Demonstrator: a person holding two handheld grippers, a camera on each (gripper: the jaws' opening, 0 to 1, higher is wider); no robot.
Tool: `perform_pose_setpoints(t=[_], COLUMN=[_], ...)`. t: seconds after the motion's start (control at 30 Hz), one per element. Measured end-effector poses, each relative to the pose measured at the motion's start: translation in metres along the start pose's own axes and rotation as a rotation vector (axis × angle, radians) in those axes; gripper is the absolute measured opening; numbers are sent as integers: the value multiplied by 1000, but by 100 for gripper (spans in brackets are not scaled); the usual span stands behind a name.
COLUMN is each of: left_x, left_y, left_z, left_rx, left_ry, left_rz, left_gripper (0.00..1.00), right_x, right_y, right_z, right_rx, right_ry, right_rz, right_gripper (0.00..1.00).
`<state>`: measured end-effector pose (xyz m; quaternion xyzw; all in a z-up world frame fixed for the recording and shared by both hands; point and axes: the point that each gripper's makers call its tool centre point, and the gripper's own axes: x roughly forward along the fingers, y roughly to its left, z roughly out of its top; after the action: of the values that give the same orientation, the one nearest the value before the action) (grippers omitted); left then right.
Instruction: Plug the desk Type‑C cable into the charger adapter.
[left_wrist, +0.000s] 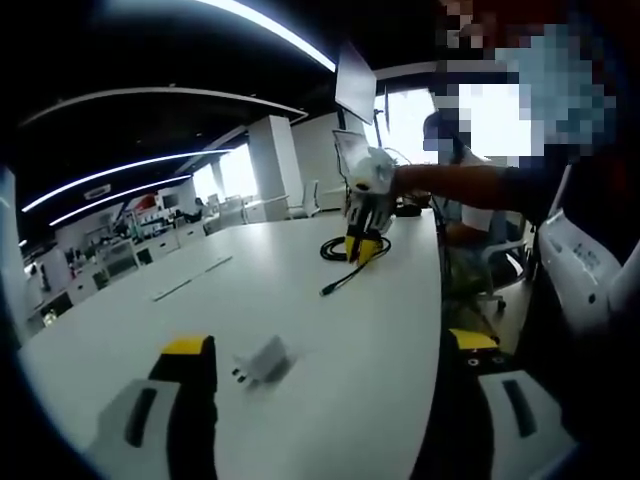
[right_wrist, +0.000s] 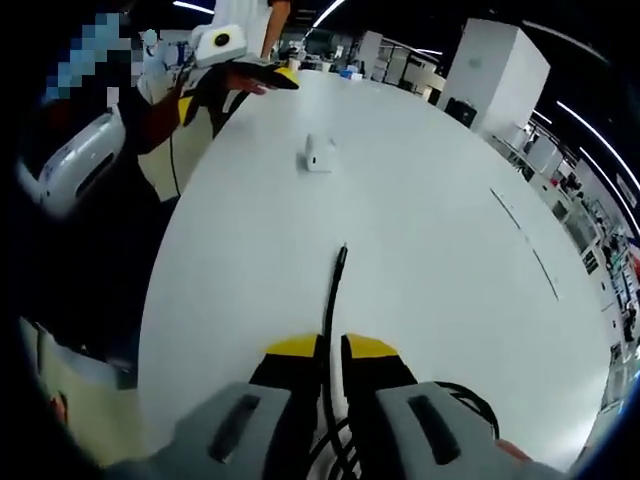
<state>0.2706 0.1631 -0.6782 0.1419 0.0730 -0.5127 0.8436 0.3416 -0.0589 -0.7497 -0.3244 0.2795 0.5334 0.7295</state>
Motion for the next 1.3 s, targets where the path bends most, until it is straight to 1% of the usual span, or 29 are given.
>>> perform_pose_setpoints(t=[0.17, 0.33, 0.5, 0.67, 0.77, 0.9, 1.23, 1.3], left_x=[0, 0, 1, 1, 1, 1, 1, 1], left_y=[0, 0, 1, 3, 4, 3, 4, 3], left_z=[-1, -2, -2, -1, -4, -6, -6, -6], left_rx=[-2, -5, -5, -1, 4, 7, 9, 8], left_ry=[3, 4, 9, 19, 41, 56, 54, 53], left_rz=[-1, 0, -2, 0, -1, -8, -13, -17], left_gripper=[95, 95, 95, 98, 99, 100, 100, 100], right_x=[6, 11, 19, 21, 21, 22, 27, 28], right_y=[2, -1, 1, 0, -1, -2, -1, 1], right_z=[6, 8, 10, 11, 12, 13, 15, 15], right_rx=[16, 44, 58, 59, 64, 65, 68, 66], right_ry=[-29, -41, -34, -31, -35, -33, -31, -29], right_rz=[4, -4, 12, 19, 26, 30, 50, 58], right_gripper=[5, 5, 5, 5, 5, 5, 5, 3])
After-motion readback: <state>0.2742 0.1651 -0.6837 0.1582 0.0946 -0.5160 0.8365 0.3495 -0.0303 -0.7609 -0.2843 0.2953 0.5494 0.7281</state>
